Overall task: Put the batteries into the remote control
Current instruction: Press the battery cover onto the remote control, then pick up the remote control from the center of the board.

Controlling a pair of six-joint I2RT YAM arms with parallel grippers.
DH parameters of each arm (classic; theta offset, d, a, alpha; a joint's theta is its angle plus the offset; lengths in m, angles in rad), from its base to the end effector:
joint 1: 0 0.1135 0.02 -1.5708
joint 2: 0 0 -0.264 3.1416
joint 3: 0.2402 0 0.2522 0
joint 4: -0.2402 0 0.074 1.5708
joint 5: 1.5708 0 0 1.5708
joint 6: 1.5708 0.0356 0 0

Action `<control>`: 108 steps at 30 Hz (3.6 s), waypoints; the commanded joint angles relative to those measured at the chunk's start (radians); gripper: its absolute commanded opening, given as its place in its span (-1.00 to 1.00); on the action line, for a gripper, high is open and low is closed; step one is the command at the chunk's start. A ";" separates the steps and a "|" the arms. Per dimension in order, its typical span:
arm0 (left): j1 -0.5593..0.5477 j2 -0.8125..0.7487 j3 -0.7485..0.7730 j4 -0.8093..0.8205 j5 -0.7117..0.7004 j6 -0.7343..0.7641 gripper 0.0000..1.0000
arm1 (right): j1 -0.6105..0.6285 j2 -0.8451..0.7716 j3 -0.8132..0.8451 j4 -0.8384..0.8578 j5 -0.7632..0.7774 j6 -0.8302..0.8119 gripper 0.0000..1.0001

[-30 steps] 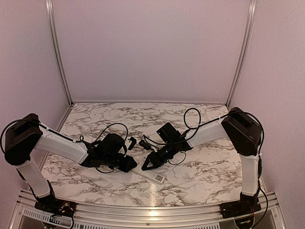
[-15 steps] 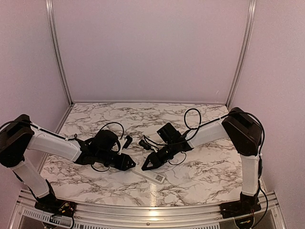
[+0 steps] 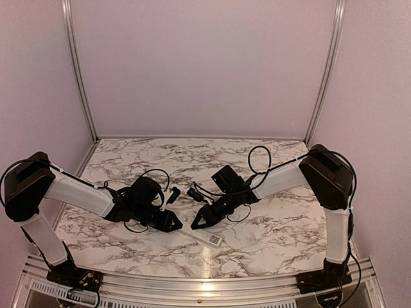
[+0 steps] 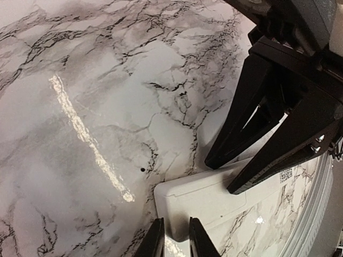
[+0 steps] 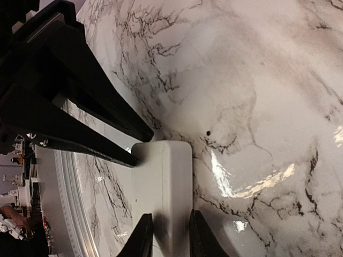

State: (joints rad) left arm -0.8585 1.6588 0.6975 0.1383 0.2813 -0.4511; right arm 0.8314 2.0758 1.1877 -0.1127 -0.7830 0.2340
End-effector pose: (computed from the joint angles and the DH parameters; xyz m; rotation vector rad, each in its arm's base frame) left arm 0.1926 -0.2382 0.1306 0.6588 2.4845 -0.9014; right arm 0.2526 0.3142 0.1088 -1.1154 2.5041 1.3727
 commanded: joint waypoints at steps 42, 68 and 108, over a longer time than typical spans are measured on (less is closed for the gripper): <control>-0.081 -0.127 0.268 -0.388 -0.030 0.558 0.37 | -0.125 -0.682 -0.333 0.017 0.249 -0.019 0.32; -0.139 0.219 0.515 -0.662 -0.149 1.118 0.38 | -0.152 -1.013 -0.534 0.207 0.313 0.048 0.85; -0.168 0.015 0.506 -0.422 0.037 0.785 -0.66 | -0.253 -0.923 -0.636 0.486 -0.004 0.162 0.73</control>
State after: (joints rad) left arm -1.0248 1.7325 1.1595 -0.3542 0.2150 0.4248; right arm 0.5873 1.1732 0.5598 0.2165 -0.6701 0.3931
